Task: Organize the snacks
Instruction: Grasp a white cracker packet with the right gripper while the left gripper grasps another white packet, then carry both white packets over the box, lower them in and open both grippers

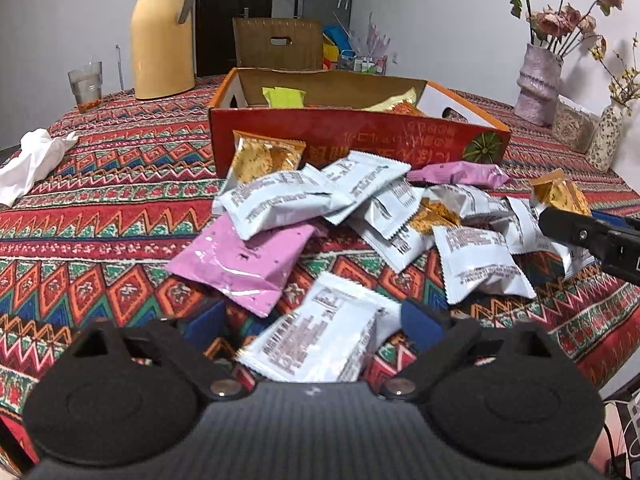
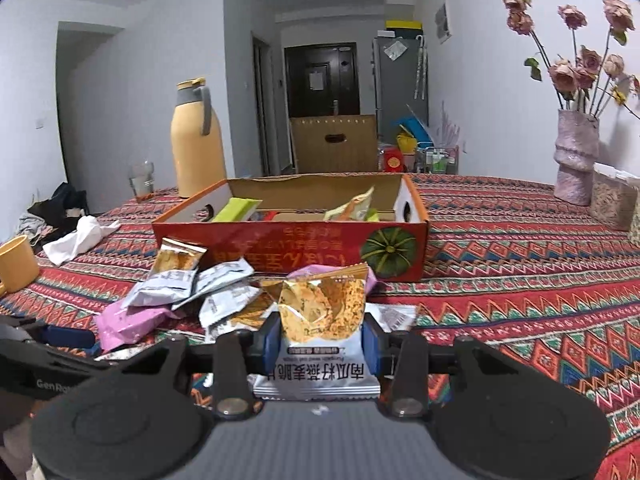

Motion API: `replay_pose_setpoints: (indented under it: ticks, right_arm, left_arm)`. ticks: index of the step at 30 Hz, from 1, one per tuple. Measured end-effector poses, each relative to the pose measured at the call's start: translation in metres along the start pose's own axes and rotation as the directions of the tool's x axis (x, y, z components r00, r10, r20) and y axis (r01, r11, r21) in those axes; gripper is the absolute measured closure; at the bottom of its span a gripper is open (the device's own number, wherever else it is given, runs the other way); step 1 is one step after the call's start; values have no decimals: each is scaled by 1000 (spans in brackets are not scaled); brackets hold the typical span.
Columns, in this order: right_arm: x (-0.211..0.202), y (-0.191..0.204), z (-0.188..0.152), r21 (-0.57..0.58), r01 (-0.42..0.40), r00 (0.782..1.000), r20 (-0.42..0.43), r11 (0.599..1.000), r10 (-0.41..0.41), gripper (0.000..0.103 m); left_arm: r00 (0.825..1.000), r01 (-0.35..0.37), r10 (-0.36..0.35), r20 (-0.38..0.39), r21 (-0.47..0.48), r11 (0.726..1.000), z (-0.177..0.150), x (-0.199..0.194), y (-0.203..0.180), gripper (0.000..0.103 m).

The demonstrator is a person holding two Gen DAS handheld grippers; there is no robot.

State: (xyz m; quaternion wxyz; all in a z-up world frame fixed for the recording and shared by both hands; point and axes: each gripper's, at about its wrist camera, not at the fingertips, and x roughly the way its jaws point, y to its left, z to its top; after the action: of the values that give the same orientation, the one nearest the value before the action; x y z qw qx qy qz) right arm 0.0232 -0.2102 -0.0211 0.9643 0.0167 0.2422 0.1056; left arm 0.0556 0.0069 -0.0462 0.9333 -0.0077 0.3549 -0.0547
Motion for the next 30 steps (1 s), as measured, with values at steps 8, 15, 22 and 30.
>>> replay_pose_setpoints:
  ticks: [8,15,22,30]
  right_arm:
    - [-4,-1,-6,3,-13,1000,-7,1000,13,62]
    - [-8,-2,-9,5,-18,1000,-7,1000,18,62]
    - [-14,-2,-10,5,-20,1000,-4,1000,20,62]
    - [-14,-4,2,5,-19,1000,6,1000,19,62]
  left_arm:
    - [1000,26,-27,8,41,999,-5,-7,-11,55]
    - [999,44,-45,28,54,998,-9,-18,-17,62]
    - [996,41,-46,77,65,997,-6,-35,-22,62]
    - [991,25,-34,132,72,997,15,-44,-27,62]
